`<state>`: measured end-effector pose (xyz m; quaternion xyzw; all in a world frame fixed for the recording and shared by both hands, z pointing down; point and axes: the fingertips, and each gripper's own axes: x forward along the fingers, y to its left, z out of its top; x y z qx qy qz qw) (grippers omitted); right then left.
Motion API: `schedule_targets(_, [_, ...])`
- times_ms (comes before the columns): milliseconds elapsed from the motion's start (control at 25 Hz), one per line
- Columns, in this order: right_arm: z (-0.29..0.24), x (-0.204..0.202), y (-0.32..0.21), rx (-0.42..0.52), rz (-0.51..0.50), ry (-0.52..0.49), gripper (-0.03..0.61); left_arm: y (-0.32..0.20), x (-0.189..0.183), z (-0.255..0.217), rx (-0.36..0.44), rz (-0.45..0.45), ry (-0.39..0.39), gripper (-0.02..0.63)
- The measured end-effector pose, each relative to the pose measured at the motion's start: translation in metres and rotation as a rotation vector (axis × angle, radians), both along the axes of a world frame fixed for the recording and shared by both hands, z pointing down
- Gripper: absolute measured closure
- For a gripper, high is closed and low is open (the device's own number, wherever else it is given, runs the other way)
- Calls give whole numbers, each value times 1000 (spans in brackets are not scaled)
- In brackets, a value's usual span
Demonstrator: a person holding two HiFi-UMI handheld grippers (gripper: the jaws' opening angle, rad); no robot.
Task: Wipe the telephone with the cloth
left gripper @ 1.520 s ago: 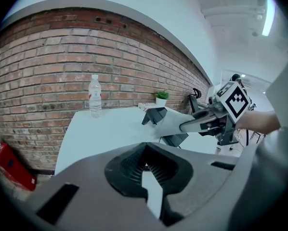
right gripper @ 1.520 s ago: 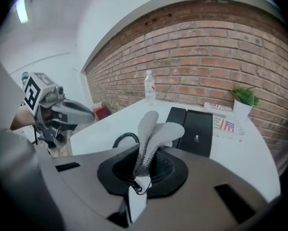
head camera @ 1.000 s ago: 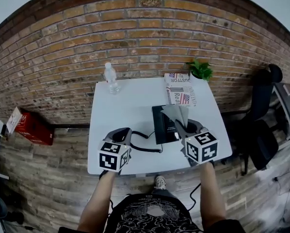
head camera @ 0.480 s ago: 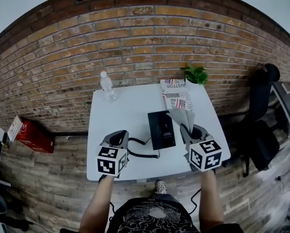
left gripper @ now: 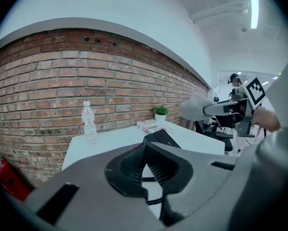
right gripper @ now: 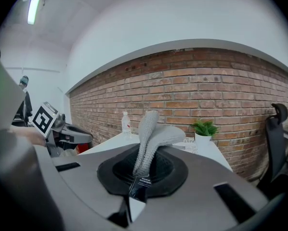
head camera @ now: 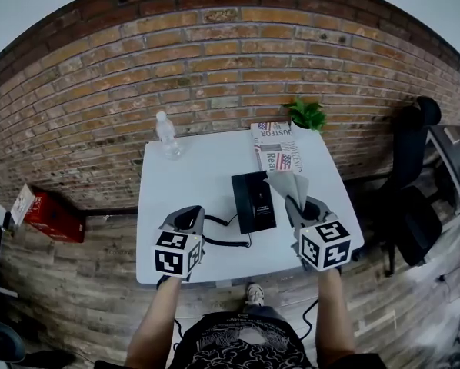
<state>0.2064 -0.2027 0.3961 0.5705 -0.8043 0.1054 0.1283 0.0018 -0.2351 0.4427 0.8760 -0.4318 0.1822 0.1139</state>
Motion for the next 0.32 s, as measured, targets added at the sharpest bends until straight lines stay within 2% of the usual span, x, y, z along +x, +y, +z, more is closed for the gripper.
schedule_targets(320, [4, 3, 3, -10, 2, 10, 569, 1, 9, 5, -10, 18, -1, 609])
